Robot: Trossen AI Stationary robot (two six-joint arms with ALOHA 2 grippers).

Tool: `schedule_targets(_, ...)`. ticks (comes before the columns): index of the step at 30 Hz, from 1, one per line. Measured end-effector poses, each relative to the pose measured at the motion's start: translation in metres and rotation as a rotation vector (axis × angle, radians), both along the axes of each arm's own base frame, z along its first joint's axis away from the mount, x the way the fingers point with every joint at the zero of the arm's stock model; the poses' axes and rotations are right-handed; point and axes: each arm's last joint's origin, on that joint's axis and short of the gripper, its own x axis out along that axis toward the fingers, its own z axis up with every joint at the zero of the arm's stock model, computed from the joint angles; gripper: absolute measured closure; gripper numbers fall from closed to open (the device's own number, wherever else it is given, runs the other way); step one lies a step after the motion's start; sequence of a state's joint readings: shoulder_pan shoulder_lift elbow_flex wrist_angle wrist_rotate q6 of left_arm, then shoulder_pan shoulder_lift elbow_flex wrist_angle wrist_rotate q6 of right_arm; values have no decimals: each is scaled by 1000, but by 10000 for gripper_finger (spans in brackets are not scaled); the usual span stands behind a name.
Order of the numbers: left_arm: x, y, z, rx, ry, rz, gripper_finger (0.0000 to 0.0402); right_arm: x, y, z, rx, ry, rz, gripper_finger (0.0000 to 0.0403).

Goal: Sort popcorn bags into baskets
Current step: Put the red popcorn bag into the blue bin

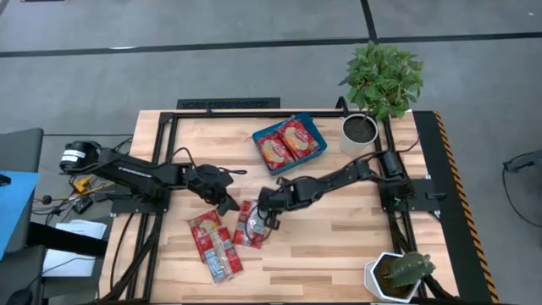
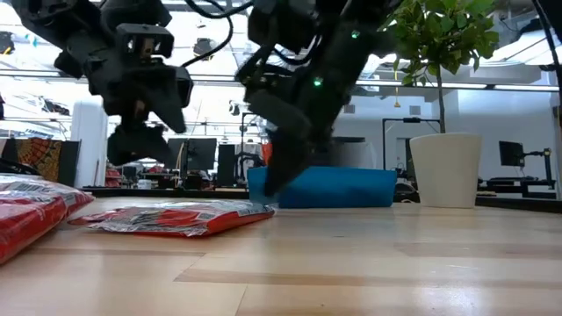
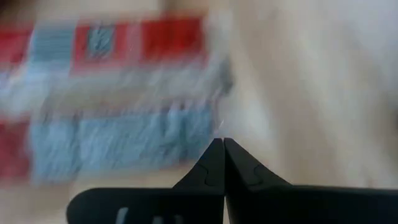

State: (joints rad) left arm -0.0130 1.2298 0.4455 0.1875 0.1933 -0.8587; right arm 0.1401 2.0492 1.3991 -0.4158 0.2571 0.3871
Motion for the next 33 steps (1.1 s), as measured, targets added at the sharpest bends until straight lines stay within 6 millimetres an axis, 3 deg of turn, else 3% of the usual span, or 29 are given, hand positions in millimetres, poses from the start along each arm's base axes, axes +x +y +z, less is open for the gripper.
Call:
schedule_targets(4, 4, 7, -2, -1, 0, 30, 185, -5, -8, 26, -21, -39, 32, 391)
schedule_targets(7, 5, 15, 3, 10, -18, 33, 185, -9, 7, 47, 3, -103, 92, 391)
schedule_targets(10, 9, 24, 12, 12, -61, 32, 185, -12, 29, 50, 16, -132, 155, 391)
schedule_targets(15, 10, 33, 20, 0, -87, 36, 185, -6, 59, 41, 37, -193, 222, 395)
schedule_targets(22, 10, 38, 22, 13, -96, 25, 185, 4, 78, 7, 83, -195, 235, 393)
schedule_targets(28, 9, 38, 21, 7, -84, 2, 185, 10, 78, -18, 98, -139, 202, 395)
schedule_targets(33, 8, 38, 19, 23, -62, -4, 185, 6, 63, -20, 74, -61, 137, 394)
